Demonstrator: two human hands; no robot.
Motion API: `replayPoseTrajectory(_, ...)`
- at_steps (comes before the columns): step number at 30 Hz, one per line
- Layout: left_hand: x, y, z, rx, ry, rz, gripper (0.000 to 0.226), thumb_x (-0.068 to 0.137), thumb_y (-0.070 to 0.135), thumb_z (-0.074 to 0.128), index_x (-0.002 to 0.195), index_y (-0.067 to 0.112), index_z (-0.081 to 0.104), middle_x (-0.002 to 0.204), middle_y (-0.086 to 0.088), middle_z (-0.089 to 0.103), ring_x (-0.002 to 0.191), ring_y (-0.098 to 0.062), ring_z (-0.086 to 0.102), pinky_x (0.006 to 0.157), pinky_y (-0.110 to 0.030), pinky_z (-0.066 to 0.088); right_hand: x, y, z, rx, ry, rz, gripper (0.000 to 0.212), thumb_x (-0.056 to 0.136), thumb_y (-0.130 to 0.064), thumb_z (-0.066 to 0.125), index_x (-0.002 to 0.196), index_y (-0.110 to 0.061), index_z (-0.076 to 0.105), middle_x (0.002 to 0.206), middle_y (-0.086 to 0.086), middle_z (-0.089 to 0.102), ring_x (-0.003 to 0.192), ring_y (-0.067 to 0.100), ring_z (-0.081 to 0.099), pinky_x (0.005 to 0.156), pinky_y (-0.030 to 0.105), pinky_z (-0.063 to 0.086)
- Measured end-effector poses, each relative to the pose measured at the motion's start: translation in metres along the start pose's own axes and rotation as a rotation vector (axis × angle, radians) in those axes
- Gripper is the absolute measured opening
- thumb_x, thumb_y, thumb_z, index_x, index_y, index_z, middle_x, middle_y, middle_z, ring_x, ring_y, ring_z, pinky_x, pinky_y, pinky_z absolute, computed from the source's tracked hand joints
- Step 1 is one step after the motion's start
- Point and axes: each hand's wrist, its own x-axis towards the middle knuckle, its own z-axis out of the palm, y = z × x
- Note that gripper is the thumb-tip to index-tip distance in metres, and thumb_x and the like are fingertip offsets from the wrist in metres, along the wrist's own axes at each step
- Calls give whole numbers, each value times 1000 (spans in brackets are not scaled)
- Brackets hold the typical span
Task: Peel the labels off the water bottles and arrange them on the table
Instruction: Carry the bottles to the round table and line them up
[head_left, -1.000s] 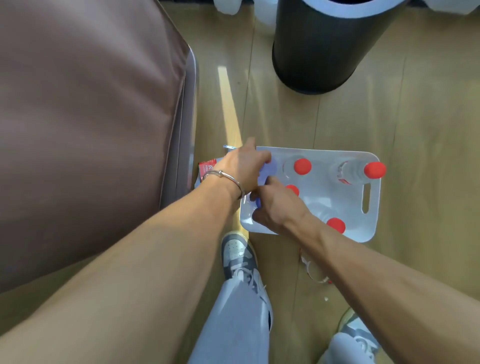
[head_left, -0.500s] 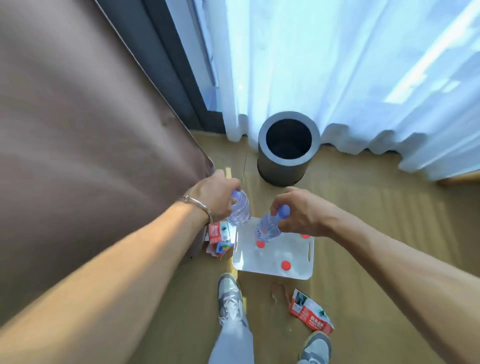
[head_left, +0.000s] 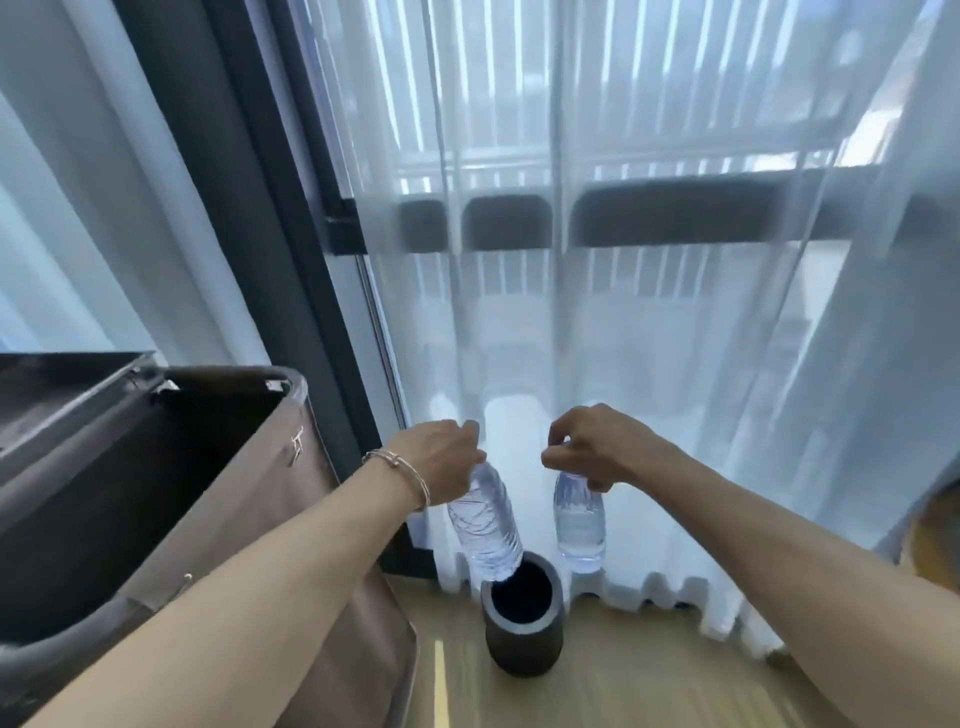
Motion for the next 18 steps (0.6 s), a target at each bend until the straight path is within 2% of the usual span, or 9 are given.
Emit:
replayPoseTrajectory(2,-6,11,-35,-50,59,-23,26,100,15,37,119,5,52,114,-13,57,98,-30,58,82,-39,51,-18,-6,-37,18,40,9,16,80,-24,59,85,-14,70,63,1,67,48,17,65,59,22,54)
replayPoseTrajectory(5,-15,29,-79,-143,147,-23,26,100,20,45,122,12,56,117,-13,60,101,-31,61,87,-39,53,-41,-12,-75,33,103,9,14,80,-20,63,85,-10,73,69,4,70,51,18,67,62,26,60)
replayPoseTrajectory(8,-19,42,-114,-151,202,64,26,100,23,49,123,18,61,122,-13,61,105,-30,62,92,-37,53,-62,-17,-102,41,139,20,8,80,-15,70,85,-8,71,74,6,69,47,11,64,54,22,57)
replayPoseTrajectory(11,-18,49,-142,-124,219,139,28,100,24,49,125,20,61,124,-13,60,109,-30,60,89,-31,48,-79,-16,-123,51,193,52,7,79,-11,72,77,-11,66,65,2,64,45,7,62,48,18,51)
replayPoseTrajectory(15,-20,57,-170,-82,272,257,28,99,22,48,122,21,63,123,-12,61,108,-29,60,85,-32,46,-96,-12,-139,58,272,144,8,79,-14,68,79,-5,69,68,10,70,54,18,69,56,24,58)
replayPoseTrajectory(18,-24,62,-183,-51,303,347,29,99,22,47,123,22,63,123,-12,61,108,-28,59,85,-33,45,-111,-14,-149,48,313,219,10,79,-16,69,79,-6,69,65,9,69,49,15,66,54,23,57)
